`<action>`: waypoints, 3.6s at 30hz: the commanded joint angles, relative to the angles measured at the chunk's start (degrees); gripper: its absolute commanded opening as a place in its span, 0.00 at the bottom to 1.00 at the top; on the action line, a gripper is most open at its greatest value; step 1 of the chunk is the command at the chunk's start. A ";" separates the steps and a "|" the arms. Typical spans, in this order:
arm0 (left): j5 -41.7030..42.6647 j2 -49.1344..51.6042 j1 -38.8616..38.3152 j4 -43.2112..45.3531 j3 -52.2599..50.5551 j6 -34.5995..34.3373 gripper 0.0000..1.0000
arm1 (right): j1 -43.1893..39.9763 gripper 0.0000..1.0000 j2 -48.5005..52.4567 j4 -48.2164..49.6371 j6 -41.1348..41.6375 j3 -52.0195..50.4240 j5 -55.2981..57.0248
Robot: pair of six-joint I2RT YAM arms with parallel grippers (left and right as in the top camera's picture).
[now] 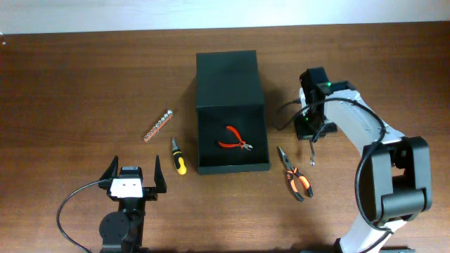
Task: Pack container
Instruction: 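Grasp the chrome wrench with the right gripper and lift, then lower the wrench into the box and open the right gripper, then move the right gripper down to the orange-black pliers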
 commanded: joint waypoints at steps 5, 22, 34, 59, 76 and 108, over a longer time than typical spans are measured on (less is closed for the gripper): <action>0.46 -0.42 -0.15 -0.04 -0.26 -0.09 0.99 | 2.01 0.04 -5.11 -5.07 -8.94 12.31 -7.30; 0.44 -0.42 -0.15 -0.04 -0.28 -0.09 0.99 | 22.12 0.04 -3.45 1.57 -23.50 16.87 -13.70; 0.46 -0.42 -0.15 -0.04 -0.26 -0.09 0.99 | 24.87 0.04 3.39 3.69 -23.47 16.81 -13.60; 0.44 -0.42 -0.15 -0.04 -0.28 -0.09 0.99 | 26.36 0.04 10.25 5.79 -23.87 16.72 -11.41; 0.44 -0.42 -0.15 -0.04 -0.28 -0.09 0.99 | 26.18 0.09 9.38 6.64 -21.11 16.81 -11.41; 0.46 -0.42 -0.15 -0.04 -0.28 -0.11 0.99 | 14.19 0.78 -24.44 -8.76 6.14 -11.67 -4.00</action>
